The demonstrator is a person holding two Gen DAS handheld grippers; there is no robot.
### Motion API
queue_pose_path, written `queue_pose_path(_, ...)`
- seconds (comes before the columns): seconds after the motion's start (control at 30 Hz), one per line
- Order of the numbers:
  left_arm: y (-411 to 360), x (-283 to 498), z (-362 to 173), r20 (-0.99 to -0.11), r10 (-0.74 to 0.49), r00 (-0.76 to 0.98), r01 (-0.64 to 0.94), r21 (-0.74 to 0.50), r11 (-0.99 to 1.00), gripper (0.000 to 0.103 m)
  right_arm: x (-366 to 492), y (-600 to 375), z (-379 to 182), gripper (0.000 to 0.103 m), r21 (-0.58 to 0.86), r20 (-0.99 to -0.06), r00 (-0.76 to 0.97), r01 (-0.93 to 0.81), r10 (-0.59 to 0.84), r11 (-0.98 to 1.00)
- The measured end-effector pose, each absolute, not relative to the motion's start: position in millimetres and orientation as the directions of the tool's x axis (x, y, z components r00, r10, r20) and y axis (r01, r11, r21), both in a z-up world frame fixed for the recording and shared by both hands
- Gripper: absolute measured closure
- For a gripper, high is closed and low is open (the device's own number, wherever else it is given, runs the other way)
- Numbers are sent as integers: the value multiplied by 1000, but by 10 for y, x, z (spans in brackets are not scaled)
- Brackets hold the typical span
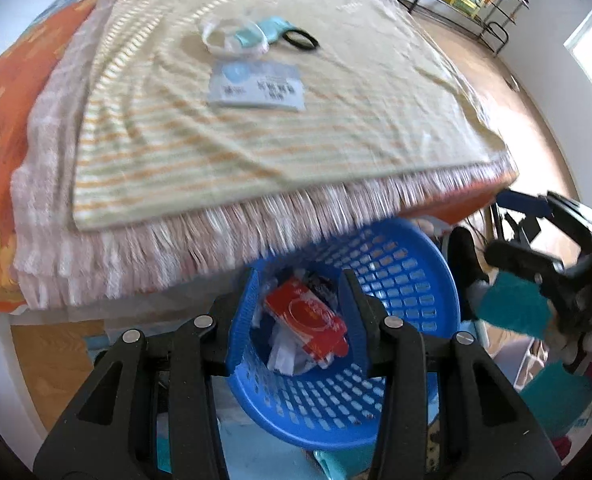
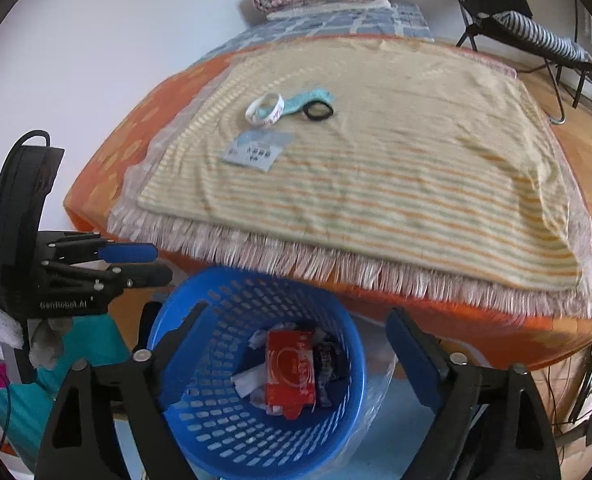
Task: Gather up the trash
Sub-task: 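Move both tools back over the bed toward the white wristband and hair tie, then grasp the white wristband with the left gripper while the right gripper grasps the black hair tie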
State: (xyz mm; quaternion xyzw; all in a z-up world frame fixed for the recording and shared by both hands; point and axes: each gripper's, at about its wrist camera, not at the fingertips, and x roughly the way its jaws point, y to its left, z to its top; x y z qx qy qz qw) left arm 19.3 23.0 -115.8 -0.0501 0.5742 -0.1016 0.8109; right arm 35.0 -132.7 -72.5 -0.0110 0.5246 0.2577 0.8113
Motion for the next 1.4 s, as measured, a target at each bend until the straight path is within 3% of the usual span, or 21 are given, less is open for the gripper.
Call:
queue_pose_path(0.3,471,705,-881,-901,-192,389,39,-193,981,61,639,-1325,-580,11,268,-833,362,-396,418,878)
queue_pose_path(0.57,621,1168,-729,-889,-181,421,3,-198,980,61,1088,-1243,-393,10,112,-870,405,-391,280,914)
queue_pose_path(1.0,869,1838,-851,-888,-193,417,-101,-256,961,61,1836,-1159,-435,10,195,-857,387,-365,340,910)
queue_pose_path(1.23,982,2134,-992,-890,-204,408,-167,-293,942,61,2180,-1041,-564,20,283,-858,328,-341,395,897)
queue_pose_path(1.4,1030,2288,-1101,-893,-206,400,-200,-304,931,69,2324,-979,-688,29,313,-864,294,-323,409,893)
